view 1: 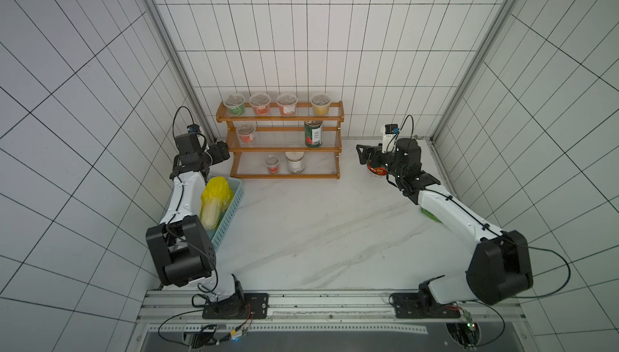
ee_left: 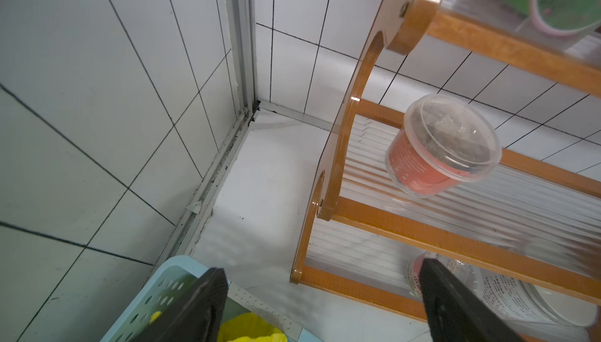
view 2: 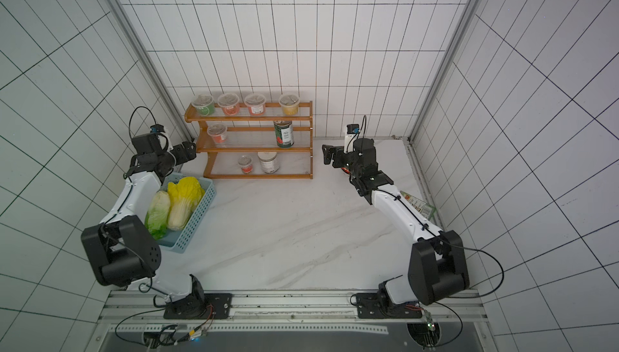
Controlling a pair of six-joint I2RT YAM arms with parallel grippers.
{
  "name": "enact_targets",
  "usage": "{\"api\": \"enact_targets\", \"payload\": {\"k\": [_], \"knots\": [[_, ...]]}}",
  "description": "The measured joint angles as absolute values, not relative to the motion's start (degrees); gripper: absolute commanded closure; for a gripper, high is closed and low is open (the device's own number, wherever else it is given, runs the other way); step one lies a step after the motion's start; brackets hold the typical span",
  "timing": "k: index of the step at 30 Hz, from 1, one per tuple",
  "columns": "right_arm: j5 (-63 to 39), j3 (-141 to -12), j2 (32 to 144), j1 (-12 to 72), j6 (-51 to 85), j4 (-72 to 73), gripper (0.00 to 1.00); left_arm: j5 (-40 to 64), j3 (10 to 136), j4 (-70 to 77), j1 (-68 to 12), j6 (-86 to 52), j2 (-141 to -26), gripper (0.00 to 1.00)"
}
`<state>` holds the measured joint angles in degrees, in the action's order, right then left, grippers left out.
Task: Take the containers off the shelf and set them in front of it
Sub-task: Adjust the shelf at the center of the board.
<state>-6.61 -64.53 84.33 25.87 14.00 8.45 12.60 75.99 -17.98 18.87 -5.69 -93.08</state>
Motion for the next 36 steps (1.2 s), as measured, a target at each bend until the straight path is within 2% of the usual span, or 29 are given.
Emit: {"api": "enact_targets", "payload": {"k": [7,12,18,20,22,25,28,36], "knots": [[-6.2,-70.1,92.0,29.8,15.2,6.9,0.00,16.3,84.3,-21.3,18.9,-3.2,-103.3,0.22],[-6.2,-73.1,95.0,30.9,15.3,6.1,0.00,17.1,89.6,-22.7,19.0,-2.0,-108.4,0.38],[-6.1,-76.5,98.0,31.5,15.9,5.9,0.01,19.1,94.5,-24.2,19.1,-1.4,-113.3,0.50],[-6.1,-77.3,99.1,31.6,16.0,5.8,0.01,19.6,95.4,-24.5,19.1,-1.4,-114.3,0.51],[-6.1,-77.9,100.1,31.8,16.2,5.5,0.01,19.9,95.8,-24.8,19.0,-1.2,-114.9,0.55],[-6.0,-79.6,102.0,32.0,16.3,4.5,0.02,20.4,96.8,-25.3,18.8,-0.9,-115.3,0.68],[-5.5,-81.4,103.8,32.0,16.8,3.4,0.03,20.8,97.4,-25.6,18.5,-0.4,-115.5,0.71],[-3.6,-86.3,108.2,32.0,18.9,1.7,0.06,21.6,97.4,-25.5,18.3,2.0,-116.0,0.90]]}}
